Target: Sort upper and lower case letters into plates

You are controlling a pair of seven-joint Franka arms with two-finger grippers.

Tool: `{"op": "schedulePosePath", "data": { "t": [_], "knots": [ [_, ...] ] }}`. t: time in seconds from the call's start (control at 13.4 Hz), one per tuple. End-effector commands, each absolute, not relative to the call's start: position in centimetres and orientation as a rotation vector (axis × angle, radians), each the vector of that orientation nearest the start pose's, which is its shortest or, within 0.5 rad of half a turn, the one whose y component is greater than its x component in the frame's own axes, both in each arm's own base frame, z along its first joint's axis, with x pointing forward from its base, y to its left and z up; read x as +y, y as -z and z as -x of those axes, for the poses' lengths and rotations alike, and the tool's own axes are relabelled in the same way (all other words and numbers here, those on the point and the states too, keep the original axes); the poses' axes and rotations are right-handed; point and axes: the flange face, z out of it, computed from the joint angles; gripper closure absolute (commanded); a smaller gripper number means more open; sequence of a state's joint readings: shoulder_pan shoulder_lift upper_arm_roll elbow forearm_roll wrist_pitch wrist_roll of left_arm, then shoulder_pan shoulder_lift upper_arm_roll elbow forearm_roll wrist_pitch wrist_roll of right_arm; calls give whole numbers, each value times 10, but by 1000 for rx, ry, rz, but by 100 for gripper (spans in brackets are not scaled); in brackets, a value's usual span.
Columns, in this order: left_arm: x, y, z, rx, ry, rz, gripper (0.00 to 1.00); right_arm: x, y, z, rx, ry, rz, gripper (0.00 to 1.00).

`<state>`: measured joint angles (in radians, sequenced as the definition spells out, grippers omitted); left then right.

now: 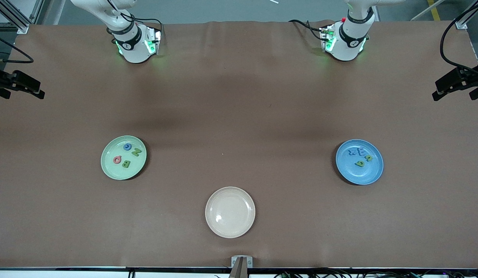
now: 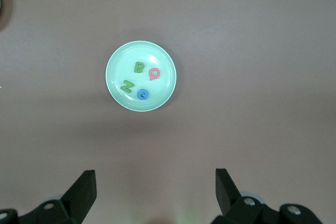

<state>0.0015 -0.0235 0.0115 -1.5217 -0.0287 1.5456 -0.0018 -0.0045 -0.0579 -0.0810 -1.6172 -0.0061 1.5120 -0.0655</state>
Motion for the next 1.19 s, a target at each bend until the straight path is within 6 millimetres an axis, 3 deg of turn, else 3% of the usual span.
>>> {"op": "schedulePosePath", "data": {
  "t": [0.0, 1.12],
  "knots": [
    [5, -663, -545, -2, 70, 3194, 0, -47, -631, -520, 17, -58, 3155, 0],
    [6, -661, -546, 0, 68, 3145, 0, -48, -631, -520, 17, -58, 3155, 0]
  ]
}}
